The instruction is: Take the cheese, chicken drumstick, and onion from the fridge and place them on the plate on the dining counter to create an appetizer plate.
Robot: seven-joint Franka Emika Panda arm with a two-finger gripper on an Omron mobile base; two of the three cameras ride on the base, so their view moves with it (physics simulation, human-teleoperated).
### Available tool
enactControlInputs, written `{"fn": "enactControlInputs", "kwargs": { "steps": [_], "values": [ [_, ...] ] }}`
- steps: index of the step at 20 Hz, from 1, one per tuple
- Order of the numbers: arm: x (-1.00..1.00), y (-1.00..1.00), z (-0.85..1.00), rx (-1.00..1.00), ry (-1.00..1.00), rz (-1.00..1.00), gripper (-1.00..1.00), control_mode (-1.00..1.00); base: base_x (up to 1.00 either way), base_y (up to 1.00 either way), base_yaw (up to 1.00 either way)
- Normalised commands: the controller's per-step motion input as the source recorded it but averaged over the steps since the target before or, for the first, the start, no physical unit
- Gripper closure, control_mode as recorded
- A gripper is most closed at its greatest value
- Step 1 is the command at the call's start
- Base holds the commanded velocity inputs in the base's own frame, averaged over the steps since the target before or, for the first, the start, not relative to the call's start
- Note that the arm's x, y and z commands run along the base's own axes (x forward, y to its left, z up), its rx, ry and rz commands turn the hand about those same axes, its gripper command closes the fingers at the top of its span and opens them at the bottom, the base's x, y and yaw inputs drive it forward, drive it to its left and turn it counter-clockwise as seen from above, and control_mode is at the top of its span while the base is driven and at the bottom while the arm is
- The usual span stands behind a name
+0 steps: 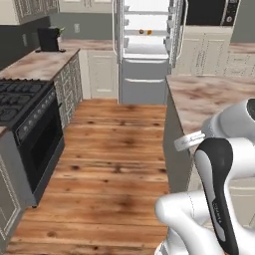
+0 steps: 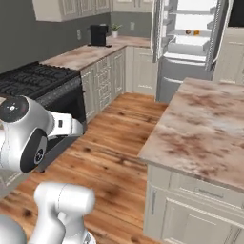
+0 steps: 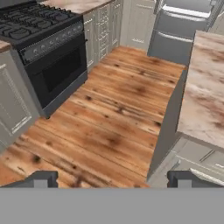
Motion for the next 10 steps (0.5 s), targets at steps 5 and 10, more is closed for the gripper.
{"fn": "enactControlInputs", "kwargs": {
  "steps": [5,10],
  "values": [
    [0.0,0.0,0.0,0.0,0.0,0.0,-1.0,1.0,0.49,1.0,-0.55],
    [0.0,0.0,0.0,0.0,0.0,0.0,-1.0,1.0,0.95,1.0,-0.39]
  ]
}}
